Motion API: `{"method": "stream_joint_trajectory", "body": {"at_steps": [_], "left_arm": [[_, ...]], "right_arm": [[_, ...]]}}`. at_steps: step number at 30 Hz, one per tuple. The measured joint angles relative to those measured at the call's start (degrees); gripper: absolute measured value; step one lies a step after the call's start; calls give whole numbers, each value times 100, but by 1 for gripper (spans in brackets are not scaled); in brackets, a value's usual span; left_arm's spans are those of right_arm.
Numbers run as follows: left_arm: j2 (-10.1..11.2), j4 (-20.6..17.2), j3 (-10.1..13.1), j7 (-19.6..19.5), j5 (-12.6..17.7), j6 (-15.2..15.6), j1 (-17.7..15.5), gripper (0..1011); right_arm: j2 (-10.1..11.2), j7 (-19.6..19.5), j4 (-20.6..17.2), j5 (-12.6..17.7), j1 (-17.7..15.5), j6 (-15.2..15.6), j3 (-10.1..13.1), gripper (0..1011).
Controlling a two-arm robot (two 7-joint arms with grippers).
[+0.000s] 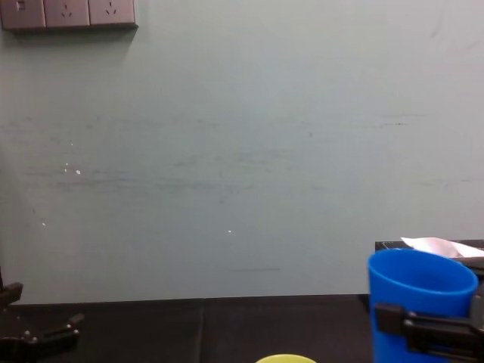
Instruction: Stack the three plastic cups sequentially using one hand.
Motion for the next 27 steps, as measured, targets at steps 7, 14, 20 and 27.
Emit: {"method": "stream_joint_trajectory", "body": {"at_steps": [7, 14, 20, 27], "left_arm": [[0, 0, 0, 0, 0, 0, 0, 1010], [0, 0, 0, 0, 0, 0, 0, 1010], [0, 0, 0, 0, 0, 0, 0, 1010], [0, 0, 0, 0, 0, 0, 0, 1010]], "right_arm": [[-155, -34, 63, -140, 335, 155, -252, 729], [-292, -46, 150, -232, 607, 275, -437, 729], [-416, -50, 240, -294, 834, 363, -587, 729], [-530, -45, 389, -348, 1023, 441, -733, 729]]}}
